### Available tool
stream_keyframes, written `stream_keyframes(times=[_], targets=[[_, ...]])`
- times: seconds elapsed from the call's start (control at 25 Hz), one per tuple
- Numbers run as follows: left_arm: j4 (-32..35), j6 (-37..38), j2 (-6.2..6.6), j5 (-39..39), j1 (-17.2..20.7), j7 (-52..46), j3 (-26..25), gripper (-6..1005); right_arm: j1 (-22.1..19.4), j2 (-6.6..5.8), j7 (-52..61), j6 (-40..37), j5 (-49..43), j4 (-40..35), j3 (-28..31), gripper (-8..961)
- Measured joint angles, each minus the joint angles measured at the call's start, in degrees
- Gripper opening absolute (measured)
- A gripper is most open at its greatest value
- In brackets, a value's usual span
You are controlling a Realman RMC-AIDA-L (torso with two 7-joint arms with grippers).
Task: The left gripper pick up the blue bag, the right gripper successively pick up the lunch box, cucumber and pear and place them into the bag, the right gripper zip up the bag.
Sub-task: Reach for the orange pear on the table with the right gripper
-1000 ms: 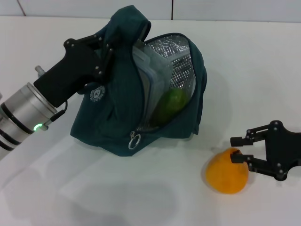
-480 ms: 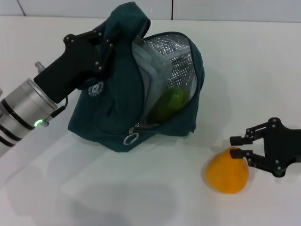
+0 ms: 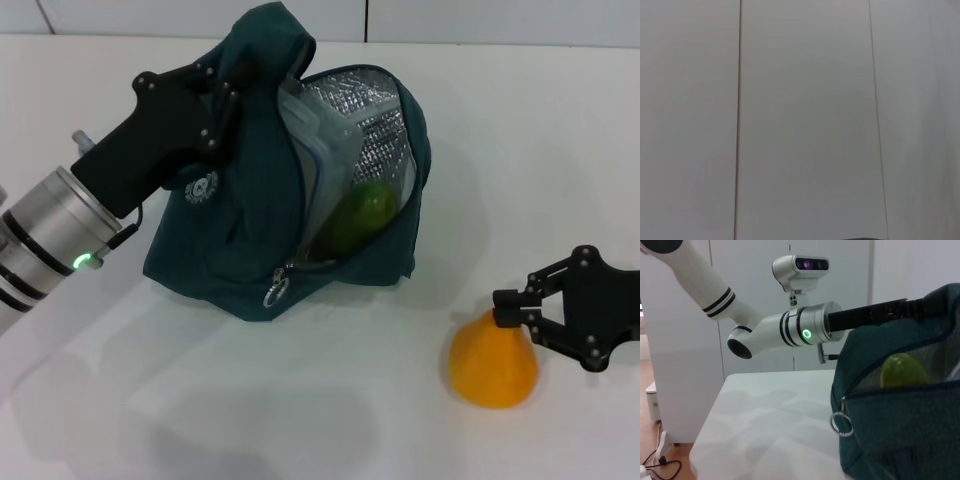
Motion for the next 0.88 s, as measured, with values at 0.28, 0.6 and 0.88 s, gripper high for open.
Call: stream_keyframes(times=[0.28,0.6,0.88], targets=[[0.1,-0.2,0.02,0.0,0.2,0.5,0.1,62,-0.9,-0.84,0.1,-4.4,0.0,0.0,5.6,93],[0.1,0.0,0.00,0.5,0.5,0.5,0.3,62,-2.0,-0.38,-1.9,-9.2,-0.2,-1.1,12.2,105],[-0.1,0.2,0.02,0.6,0.6,0.5,1.2,63,-2.1,0.25,-2.0,-9.3,-0.1,-1.6,13.1,115]])
